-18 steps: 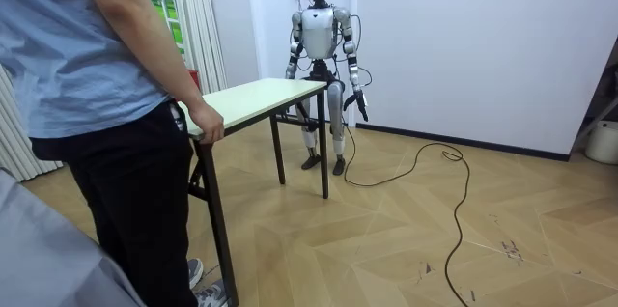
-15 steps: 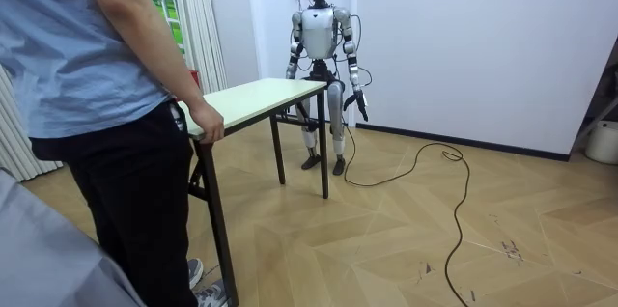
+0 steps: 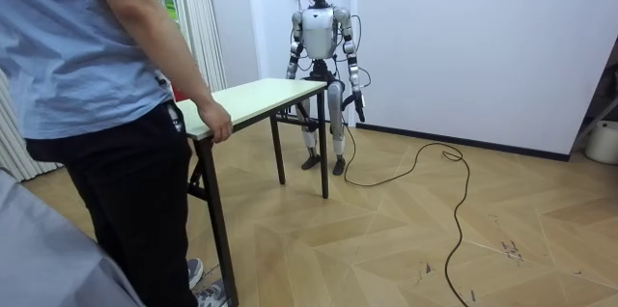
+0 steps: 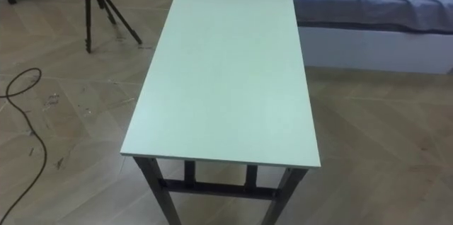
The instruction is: Move table with human
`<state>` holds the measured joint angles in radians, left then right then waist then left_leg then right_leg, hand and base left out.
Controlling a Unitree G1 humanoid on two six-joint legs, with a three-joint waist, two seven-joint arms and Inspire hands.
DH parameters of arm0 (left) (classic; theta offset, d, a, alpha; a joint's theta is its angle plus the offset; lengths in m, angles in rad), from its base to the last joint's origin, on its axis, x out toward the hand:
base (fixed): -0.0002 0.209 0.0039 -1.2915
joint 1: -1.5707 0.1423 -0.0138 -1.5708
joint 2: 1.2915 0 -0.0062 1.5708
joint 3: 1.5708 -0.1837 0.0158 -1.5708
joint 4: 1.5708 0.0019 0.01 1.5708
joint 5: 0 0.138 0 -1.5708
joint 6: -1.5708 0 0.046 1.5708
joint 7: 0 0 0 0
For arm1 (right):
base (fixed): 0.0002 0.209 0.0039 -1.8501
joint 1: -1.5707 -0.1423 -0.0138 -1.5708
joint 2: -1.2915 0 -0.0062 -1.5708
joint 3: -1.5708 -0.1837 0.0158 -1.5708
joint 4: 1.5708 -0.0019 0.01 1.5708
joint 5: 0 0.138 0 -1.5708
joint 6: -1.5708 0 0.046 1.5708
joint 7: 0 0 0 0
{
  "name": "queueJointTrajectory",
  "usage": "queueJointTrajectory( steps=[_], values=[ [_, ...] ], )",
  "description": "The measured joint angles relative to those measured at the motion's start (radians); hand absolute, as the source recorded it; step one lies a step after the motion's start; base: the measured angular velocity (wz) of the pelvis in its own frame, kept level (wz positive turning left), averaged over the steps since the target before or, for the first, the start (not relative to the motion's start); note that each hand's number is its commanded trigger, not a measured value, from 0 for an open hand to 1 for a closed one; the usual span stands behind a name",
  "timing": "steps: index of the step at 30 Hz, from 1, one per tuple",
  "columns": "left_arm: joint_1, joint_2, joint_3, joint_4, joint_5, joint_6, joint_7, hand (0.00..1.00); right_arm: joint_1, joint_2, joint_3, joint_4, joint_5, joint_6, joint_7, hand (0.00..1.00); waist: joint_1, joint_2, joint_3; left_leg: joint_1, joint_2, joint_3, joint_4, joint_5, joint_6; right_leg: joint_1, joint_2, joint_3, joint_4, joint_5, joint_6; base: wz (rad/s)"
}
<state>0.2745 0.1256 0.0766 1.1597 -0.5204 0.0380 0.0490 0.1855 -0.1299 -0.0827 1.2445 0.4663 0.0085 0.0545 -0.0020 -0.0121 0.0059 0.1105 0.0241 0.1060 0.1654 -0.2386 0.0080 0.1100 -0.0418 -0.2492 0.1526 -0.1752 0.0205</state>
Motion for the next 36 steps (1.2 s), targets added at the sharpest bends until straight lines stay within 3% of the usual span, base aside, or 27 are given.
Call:
queueJointTrajectory(
  steps=[10, 18, 20, 22, 26, 36],
  values=[
    [-0.003, 0.007, -0.007, 0.002, -0.043, -0.002, -0.109, 0.00, 0.000, -0.001, 0.003, -0.005, 0.063, 0.003, 0.069, 0.00, -0.020, 0.010, 0.0009, 0.002, 0.001, -0.002, 0.001, -0.001, 0.000, 0.004, -0.001, -0.005, 0.001, 0.000, 0.000, 0.00],
    [-0.040, 0.005, -0.059, -0.010, -0.237, 0.000, -0.174, 0.00, -0.028, -0.009, 0.051, -0.015, 0.122, 0.018, 0.132, 0.00, -0.017, 0.019, 0.0021, -0.021, 0.000, -0.002, 0.008, 0.000, 0.000, -0.025, -0.003, -0.001, 0.017, 0.000, 0.000, 0.00],
    [-0.048, 0.004, -0.082, -0.052, -0.258, 0.001, -0.183, 0.00, -0.036, -0.008, 0.083, -0.054, 0.124, 0.036, 0.152, 0.00, -0.018, 0.014, -0.0019, -0.029, -0.001, -0.001, 0.017, 0.000, 0.000, -0.029, -0.004, -0.001, 0.018, 0.000, 0.000, 0.00],
    [-0.055, 0.004, -0.107, -0.115, -0.280, 0.002, -0.189, 0.00, -0.039, -0.008, 0.117, -0.122, 0.127, 0.049, 0.165, 0.00, -0.018, 0.017, 0.0018, -0.030, -0.001, 0.001, 0.018, 0.000, 0.000, -0.030, -0.005, 0.000, 0.019, 0.000, 0.000, 0.00],
    [-0.056, 0.003, -0.177, -0.255, -0.392, 0.004, -0.216, 0.00, -0.042, -0.001, 0.150, -0.235, 0.184, 0.056, 0.209, 0.00, -0.018, 0.014, 0.0014, -0.029, -0.001, 0.002, 0.021, 0.000, 0.000, -0.028, -0.005, -0.002, 0.018, 0.000, 0.000, 0.00],
    [-0.012, 0.010, -0.300, -0.642, -0.579, 0.037, -0.280, 0.00, 0.052, 0.007, 0.245, -0.662, 0.339, 0.084, 0.287, 0.00, -0.026, 0.014, 0.0005, -0.035, -0.001, -0.002, 0.024, 0.000, 0.000, -0.027, -0.007, -0.014, 0.018, 0.000, 0.000, 0.01]
  ],
)
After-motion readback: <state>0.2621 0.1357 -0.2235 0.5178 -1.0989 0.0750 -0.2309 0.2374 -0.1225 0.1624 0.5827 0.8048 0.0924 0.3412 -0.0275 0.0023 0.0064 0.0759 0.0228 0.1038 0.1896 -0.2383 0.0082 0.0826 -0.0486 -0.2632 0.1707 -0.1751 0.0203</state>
